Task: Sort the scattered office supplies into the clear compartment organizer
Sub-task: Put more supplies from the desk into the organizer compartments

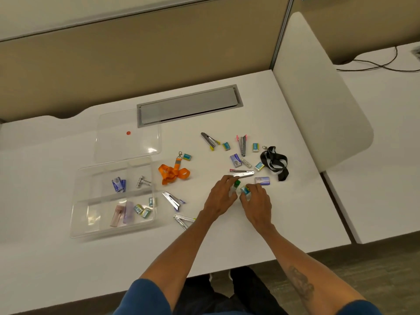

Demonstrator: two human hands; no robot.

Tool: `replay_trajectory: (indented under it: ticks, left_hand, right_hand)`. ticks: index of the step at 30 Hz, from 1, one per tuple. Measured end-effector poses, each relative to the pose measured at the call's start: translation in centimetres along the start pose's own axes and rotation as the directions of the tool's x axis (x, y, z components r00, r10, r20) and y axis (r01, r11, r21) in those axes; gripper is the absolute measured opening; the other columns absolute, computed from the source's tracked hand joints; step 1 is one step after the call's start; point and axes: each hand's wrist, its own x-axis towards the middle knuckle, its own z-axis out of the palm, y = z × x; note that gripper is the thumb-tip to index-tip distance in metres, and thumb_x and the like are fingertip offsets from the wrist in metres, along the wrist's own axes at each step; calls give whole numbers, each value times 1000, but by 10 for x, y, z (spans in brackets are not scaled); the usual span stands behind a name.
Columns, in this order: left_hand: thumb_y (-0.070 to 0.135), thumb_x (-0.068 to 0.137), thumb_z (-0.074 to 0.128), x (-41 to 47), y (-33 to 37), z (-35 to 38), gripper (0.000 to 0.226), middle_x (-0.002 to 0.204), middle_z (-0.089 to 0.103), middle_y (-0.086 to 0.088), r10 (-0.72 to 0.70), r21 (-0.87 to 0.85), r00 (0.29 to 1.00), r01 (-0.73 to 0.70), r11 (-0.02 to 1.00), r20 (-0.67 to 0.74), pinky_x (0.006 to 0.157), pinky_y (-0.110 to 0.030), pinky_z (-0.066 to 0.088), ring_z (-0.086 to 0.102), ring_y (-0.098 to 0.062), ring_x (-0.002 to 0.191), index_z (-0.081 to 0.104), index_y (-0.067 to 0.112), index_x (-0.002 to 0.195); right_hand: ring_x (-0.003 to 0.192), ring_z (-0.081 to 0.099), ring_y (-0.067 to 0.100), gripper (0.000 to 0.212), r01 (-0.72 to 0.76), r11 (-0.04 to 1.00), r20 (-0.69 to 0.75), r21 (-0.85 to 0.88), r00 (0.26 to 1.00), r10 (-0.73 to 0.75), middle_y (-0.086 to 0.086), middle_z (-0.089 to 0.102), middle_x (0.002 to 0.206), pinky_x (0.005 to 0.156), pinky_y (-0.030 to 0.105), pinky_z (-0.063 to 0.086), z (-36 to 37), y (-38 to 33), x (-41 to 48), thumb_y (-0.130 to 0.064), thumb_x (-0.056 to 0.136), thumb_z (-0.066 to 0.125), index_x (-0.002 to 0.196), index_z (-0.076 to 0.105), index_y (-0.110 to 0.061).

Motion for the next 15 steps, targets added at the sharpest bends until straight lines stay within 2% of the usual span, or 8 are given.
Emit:
replay_trajectory:
  ticks: [6, 12, 15]
  left_hand:
    - [17, 88, 58, -21, -40, -66, 51, 133, 49, -4, -63, -18, 983, 61, 998, -174, 88, -23, 49, 52, -16, 111, 46, 18, 137]
    - [15, 87, 63, -66, -96, -131, 46, 129, 53, -7, -166, -21, 923, 170, 985, -346, 91, -34, 50, 55, -21, 112, 50, 15, 131]
    - [20, 88, 64, -96, -124, -160, 46, 132, 52, -7, -225, -25, 885, 236, 972, -407, 92, -31, 48, 54, -20, 114, 50, 15, 131]
  right_hand:
    - [97, 60, 20, 38, 112, 990, 5, 87, 994, -113, 6, 64, 110, 79, 30, 51, 27, -71, 1, -30, 84, 69, 116, 58, -13]
    - [93, 57, 16, 35, 263, 952, 70, 155, 959, -276, 1, 63, 107, 76, 25, 46, 68, -163, -18, -35, 85, 68, 114, 58, -17]
    - [98, 58, 19, 34, 350, 915, 82, 201, 925, -371, 2, 65, 109, 79, 29, 47, 89, -200, -33, -32, 84, 69, 113, 60, -16]
